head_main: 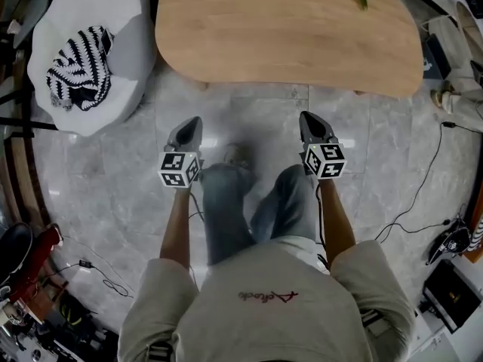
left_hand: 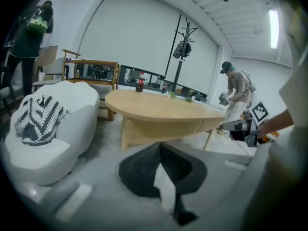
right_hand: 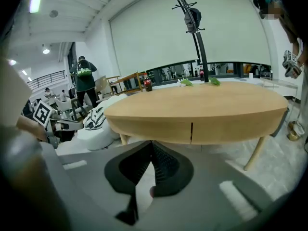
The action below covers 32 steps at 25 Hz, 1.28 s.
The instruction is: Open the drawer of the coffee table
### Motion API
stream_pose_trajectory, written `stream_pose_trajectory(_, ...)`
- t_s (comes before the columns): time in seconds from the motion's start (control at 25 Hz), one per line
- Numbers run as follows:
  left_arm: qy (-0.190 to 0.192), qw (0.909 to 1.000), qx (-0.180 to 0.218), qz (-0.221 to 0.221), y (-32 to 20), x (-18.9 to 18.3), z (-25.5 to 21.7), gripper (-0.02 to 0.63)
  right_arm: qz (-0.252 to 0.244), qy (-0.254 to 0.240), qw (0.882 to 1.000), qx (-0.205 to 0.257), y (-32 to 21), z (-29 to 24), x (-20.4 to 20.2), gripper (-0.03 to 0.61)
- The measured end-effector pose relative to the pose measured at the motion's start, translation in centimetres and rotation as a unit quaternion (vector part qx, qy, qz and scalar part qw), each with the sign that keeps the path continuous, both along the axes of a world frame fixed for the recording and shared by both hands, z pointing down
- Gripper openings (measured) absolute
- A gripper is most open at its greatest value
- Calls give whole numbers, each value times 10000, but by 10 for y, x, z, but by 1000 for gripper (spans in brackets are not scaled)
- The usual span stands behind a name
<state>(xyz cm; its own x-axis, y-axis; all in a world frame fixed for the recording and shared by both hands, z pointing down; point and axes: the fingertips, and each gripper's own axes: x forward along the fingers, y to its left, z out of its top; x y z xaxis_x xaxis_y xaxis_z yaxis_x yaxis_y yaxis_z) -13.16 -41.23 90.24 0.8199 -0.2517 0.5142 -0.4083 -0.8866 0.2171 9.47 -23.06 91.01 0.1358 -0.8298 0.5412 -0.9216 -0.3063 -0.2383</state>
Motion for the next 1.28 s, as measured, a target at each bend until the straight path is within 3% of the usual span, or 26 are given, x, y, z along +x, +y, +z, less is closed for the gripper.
stream_pose_trajectory(0.4, 424, 9984, 366, 115, -22, 29, 121, -2, -311, 505, 9971, 472, -33, 123, 25, 6)
stream_pose_trajectory(0.68, 674, 9921, 1029, 266, -39, 41, 142, -2, -377, 865, 9911, 934, -44, 152, 40, 6)
stream_pose_trajectory(0.84, 859, 9897, 1118, 266, -37, 50, 146, -2, -385, 915, 9889, 1108, -37, 160, 45, 6)
stream_pose_trajectory(0.96, 1213, 9897, 755, 135, -39, 57, 146, -2, -248, 677, 9892, 1277, -34, 161, 54, 6)
stream_pose_trajectory(1.08, 1704, 9853, 133, 1, -43, 62, 144, -2, -67, 165, 9886, 1494, -33, 161, 64, 6)
stream_pose_trajectory(1.16, 2090, 9772, -365, -73, -48, 62, 142, -2, -19, -266, 9857, 1666, -36, 164, 66, 7)
stream_pose_trajectory(1.28, 2665, 9565, -1171, -191, -60, 63, 145, -2, -66, -845, 9787, 1872, -42, 172, 65, 8)
